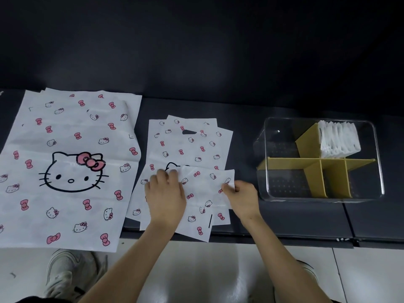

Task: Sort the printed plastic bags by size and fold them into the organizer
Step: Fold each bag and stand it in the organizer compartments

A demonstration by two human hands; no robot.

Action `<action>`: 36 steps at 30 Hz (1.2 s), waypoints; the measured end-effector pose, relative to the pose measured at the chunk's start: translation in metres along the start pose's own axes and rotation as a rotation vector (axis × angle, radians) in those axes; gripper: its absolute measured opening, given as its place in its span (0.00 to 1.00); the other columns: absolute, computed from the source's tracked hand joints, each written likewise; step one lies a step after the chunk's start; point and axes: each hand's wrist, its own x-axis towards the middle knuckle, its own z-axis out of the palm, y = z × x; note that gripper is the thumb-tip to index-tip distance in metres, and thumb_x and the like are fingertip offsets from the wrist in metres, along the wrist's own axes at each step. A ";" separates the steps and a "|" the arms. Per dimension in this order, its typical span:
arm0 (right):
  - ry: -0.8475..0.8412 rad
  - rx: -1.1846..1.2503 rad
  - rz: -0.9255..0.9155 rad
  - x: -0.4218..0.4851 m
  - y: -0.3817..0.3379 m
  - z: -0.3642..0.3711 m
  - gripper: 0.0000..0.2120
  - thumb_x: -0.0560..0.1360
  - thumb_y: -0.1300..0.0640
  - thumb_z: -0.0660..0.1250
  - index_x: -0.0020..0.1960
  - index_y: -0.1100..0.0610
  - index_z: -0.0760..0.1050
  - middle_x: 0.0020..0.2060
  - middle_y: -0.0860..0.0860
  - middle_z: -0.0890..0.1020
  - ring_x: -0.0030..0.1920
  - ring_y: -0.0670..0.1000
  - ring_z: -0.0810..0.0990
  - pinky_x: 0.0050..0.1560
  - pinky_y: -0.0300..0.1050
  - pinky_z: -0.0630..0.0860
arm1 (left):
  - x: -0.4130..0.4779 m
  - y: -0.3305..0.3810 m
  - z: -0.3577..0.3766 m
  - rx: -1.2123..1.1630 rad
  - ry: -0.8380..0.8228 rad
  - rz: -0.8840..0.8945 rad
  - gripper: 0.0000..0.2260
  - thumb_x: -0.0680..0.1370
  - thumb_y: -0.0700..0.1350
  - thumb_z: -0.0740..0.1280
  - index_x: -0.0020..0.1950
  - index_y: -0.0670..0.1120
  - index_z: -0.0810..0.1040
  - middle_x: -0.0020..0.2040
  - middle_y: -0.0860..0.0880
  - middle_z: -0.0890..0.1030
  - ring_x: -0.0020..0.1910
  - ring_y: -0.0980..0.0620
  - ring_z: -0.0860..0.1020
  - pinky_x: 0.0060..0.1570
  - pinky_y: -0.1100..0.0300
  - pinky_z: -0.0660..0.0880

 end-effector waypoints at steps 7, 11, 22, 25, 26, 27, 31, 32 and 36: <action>-0.012 -0.023 0.014 0.002 0.000 0.000 0.13 0.73 0.59 0.66 0.39 0.71 0.73 0.34 0.64 0.79 0.33 0.50 0.70 0.34 0.42 0.66 | -0.008 0.000 0.020 -0.065 -0.323 0.410 0.23 0.82 0.51 0.50 0.72 0.39 0.68 0.73 0.39 0.65 0.73 0.41 0.62 0.72 0.51 0.53; 0.051 -0.168 -0.076 -0.010 -0.010 -0.002 0.08 0.75 0.59 0.66 0.45 0.66 0.76 0.37 0.57 0.81 0.35 0.57 0.78 0.35 0.46 0.72 | -0.014 -0.003 0.026 -0.006 -0.380 0.354 0.28 0.82 0.58 0.41 0.76 0.44 0.58 0.76 0.41 0.57 0.76 0.44 0.55 0.72 0.50 0.50; 0.053 -1.050 -0.612 -0.019 0.036 0.004 0.25 0.83 0.46 0.39 0.73 0.51 0.63 0.73 0.55 0.66 0.73 0.57 0.63 0.70 0.64 0.55 | -0.014 -0.003 0.027 0.054 -0.373 0.313 0.29 0.81 0.61 0.41 0.76 0.48 0.59 0.76 0.39 0.58 0.75 0.44 0.53 0.70 0.40 0.48; 0.120 -0.978 -0.543 -0.019 0.014 -0.004 0.29 0.82 0.47 0.39 0.66 0.55 0.73 0.66 0.59 0.74 0.66 0.60 0.74 0.64 0.64 0.68 | -0.015 -0.002 0.027 0.064 -0.373 0.303 0.29 0.81 0.61 0.41 0.76 0.48 0.59 0.76 0.39 0.57 0.76 0.44 0.53 0.69 0.39 0.49; 0.151 -0.917 -0.543 -0.015 0.004 -0.002 0.28 0.82 0.47 0.41 0.63 0.57 0.76 0.63 0.60 0.77 0.62 0.62 0.77 0.60 0.63 0.72 | -0.015 -0.002 0.027 0.073 -0.370 0.304 0.29 0.81 0.61 0.41 0.76 0.48 0.58 0.76 0.39 0.57 0.76 0.44 0.53 0.69 0.39 0.49; 0.162 -0.856 -0.558 -0.011 -0.006 -0.001 0.26 0.81 0.47 0.46 0.61 0.59 0.78 0.60 0.60 0.79 0.57 0.62 0.79 0.57 0.62 0.74 | -0.015 -0.002 0.027 0.080 -0.372 0.303 0.28 0.81 0.61 0.41 0.76 0.48 0.58 0.76 0.39 0.58 0.76 0.44 0.54 0.69 0.39 0.49; 0.006 -0.869 -0.559 0.009 -0.032 -0.003 0.19 0.76 0.51 0.64 0.63 0.60 0.75 0.57 0.57 0.77 0.55 0.61 0.76 0.55 0.55 0.73 | -0.013 -0.003 0.027 0.083 -0.386 0.328 0.29 0.81 0.60 0.41 0.76 0.47 0.61 0.75 0.38 0.60 0.75 0.43 0.55 0.69 0.39 0.50; -0.066 -0.903 -0.510 0.015 -0.036 -0.005 0.20 0.75 0.51 0.66 0.65 0.58 0.72 0.59 0.55 0.75 0.58 0.59 0.74 0.58 0.52 0.70 | -0.011 -0.004 0.027 0.086 -0.386 0.352 0.29 0.81 0.60 0.40 0.76 0.47 0.61 0.75 0.38 0.60 0.75 0.43 0.55 0.69 0.39 0.50; -0.168 -1.009 -0.364 0.017 -0.050 -0.013 0.16 0.74 0.47 0.66 0.58 0.54 0.74 0.53 0.50 0.80 0.57 0.54 0.75 0.54 0.45 0.67 | 0.002 -0.014 0.026 0.073 -0.378 0.538 0.29 0.82 0.59 0.41 0.74 0.45 0.63 0.74 0.37 0.62 0.75 0.42 0.56 0.69 0.39 0.51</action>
